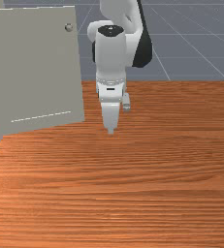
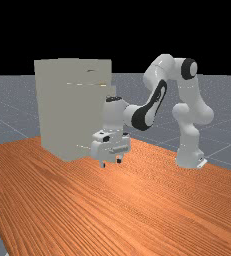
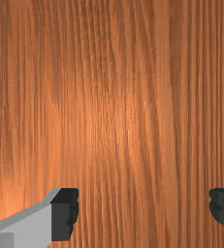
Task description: Close the cabinet door
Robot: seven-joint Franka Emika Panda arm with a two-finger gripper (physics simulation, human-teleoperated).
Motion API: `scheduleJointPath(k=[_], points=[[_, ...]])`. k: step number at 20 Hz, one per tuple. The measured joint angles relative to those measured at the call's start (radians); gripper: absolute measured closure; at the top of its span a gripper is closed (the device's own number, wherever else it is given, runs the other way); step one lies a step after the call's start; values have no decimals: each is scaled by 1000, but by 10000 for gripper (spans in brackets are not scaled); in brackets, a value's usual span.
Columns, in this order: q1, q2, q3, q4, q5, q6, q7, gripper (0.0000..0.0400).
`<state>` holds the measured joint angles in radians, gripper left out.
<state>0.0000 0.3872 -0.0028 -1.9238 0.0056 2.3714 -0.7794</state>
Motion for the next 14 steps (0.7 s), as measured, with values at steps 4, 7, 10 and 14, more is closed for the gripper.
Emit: scheduleJointPath(k=[4,7,10,14], points=[[-1,-3,-35,-19,-32,-38,46,89],[8,-131,-72,-157,-67,-119,223,175],[11,-331,-124,-242,-81,-314,729,349],[22,-322,-165,-195,-7,-448,1302,393]])
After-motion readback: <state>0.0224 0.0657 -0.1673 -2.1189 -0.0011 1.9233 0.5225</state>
